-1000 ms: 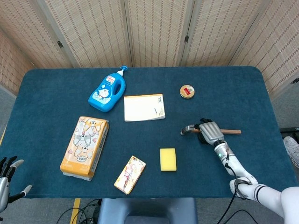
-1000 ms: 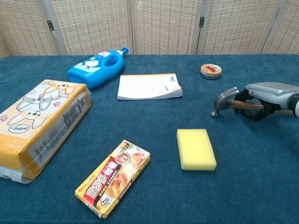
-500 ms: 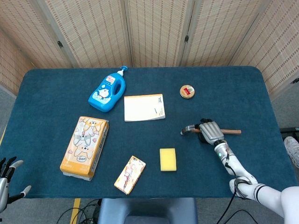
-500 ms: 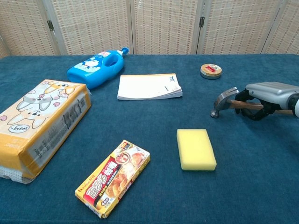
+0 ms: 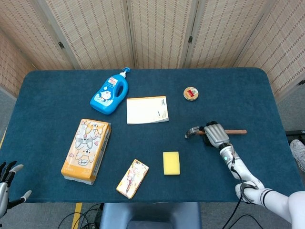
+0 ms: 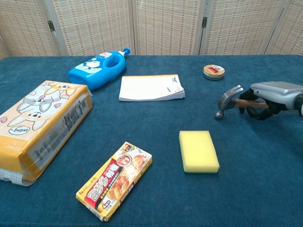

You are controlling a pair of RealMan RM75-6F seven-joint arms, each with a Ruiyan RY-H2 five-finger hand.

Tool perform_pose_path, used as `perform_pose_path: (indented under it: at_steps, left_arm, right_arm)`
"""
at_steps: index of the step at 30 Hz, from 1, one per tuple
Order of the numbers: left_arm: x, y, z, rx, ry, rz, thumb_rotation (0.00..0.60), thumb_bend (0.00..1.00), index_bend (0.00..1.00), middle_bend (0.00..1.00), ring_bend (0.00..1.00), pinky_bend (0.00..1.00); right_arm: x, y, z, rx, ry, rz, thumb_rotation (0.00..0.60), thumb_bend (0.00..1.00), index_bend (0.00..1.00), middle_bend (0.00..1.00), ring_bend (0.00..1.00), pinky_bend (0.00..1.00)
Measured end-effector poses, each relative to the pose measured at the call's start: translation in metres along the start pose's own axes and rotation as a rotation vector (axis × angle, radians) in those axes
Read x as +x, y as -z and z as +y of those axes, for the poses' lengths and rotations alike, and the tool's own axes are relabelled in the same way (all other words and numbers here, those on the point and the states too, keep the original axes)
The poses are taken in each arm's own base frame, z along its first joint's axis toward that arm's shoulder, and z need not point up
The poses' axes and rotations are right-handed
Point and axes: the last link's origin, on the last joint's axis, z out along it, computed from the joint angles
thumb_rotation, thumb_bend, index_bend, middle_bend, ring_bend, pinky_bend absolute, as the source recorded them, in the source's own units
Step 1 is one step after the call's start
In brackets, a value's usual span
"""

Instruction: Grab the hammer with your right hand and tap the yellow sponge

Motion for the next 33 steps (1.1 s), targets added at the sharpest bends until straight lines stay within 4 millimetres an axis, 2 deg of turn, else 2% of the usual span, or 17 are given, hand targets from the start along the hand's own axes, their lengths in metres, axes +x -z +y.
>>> perform_pose_path:
  at_steps: [4,7,11,15,23,33]
  left_arm:
    - [0.001,0.001,-0.001,0.003,-0.001,0.002,0.6,0.2,0.23,0.16,0.06,0.16]
    - [0.001,0.002,0.0,0.003,-0.002,0.0,0.6,0.2,0.23,0.16,0.06,0.16]
    - [0.002,0.002,0.001,0.0,-0.002,0.001,0.6,0.2,0.23,0.16,0.06,0.16]
    - [0.002,0.002,0.003,-0.003,-0.004,0.001,0.6,0.2,0.23,0.16,0.06,0.16]
    - [0.005,0.004,0.005,-0.004,-0.011,0.007,0.6,0.2,0.23,0.16,0.06,0.16]
    - [0.009,0.008,0.005,0.003,-0.019,0.013,0.6,0.2,0.23,0.16,0.06,0.16]
  right_arm:
    - [0.007,0.005,0.003,0.016,0.005,0.016,0.6,0.81,0.69,0.69,0.44,0.32]
    - [0.013,0.011,0.004,0.033,0.008,0.026,0.6,0.81,0.74,0.73,0.52,0.43]
    - [0.023,0.019,0.004,0.061,0.014,0.042,0.6,0.82,0.78,0.79,0.63,0.62]
    - [0.031,0.03,0.004,0.091,0.013,0.061,0.6,0.82,0.79,0.81,0.67,0.7]
    - [0.03,0.043,-0.006,0.157,-0.002,0.044,0.6,0.82,0.81,0.83,0.72,0.75]
    - [0.028,0.057,-0.041,0.3,-0.043,-0.009,0.6,0.82,0.81,0.85,0.74,0.77]
